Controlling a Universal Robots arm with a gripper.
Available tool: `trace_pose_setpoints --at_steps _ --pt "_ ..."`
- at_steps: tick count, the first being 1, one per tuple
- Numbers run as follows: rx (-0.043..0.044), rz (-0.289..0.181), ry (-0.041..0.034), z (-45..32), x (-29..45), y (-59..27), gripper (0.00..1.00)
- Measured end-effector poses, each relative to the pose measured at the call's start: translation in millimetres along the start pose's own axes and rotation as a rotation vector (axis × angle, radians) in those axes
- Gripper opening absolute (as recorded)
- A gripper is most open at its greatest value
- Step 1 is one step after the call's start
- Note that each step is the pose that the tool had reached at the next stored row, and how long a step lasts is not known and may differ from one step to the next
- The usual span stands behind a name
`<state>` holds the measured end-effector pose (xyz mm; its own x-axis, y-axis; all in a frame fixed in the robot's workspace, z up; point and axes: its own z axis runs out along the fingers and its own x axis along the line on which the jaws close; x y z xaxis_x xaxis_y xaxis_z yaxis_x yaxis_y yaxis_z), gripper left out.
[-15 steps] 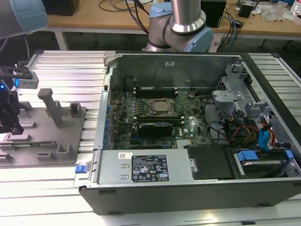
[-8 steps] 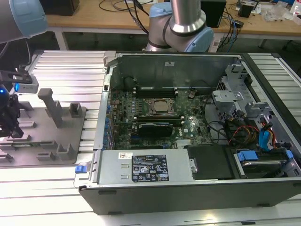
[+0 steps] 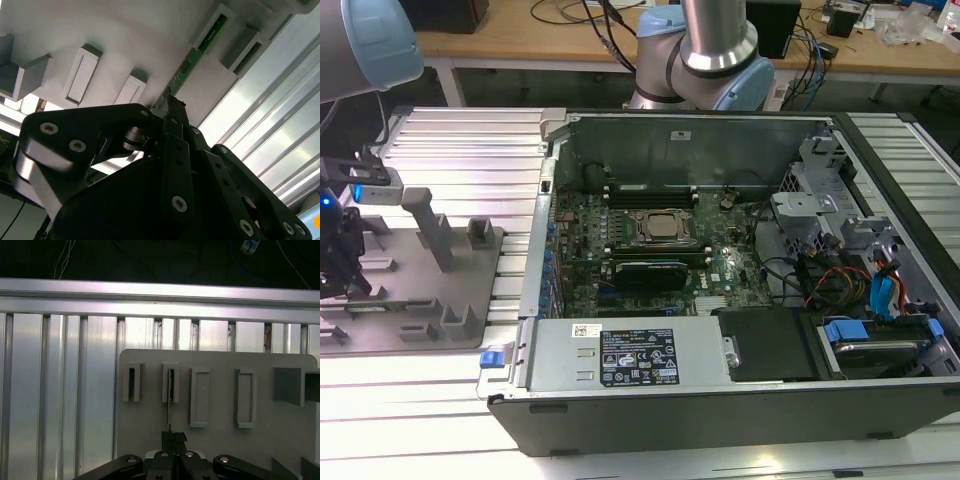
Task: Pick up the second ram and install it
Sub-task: 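Pick up the second ram and move it above second insertion slot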
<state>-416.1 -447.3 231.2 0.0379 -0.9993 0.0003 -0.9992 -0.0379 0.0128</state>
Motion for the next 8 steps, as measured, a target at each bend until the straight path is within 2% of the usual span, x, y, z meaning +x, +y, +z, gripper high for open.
trace_pose_setpoints --at_steps 3,4,5,6,8 --pt "0.0 0.0 0.0001 0.0 0.0 0.0 0.09" --pt "0.0 0.0 0.0 0.0 0.0 0.0 0.21" --pt "0.0 0.0 0.0 0.0 0.0 0.0 0.21" --pt "0.0002 0.0 -0.0001 0.2 0.0 0.0 0.28" --pt "0.0001 0.0 -0.0001 3.6 1.6 0.2 0.28"
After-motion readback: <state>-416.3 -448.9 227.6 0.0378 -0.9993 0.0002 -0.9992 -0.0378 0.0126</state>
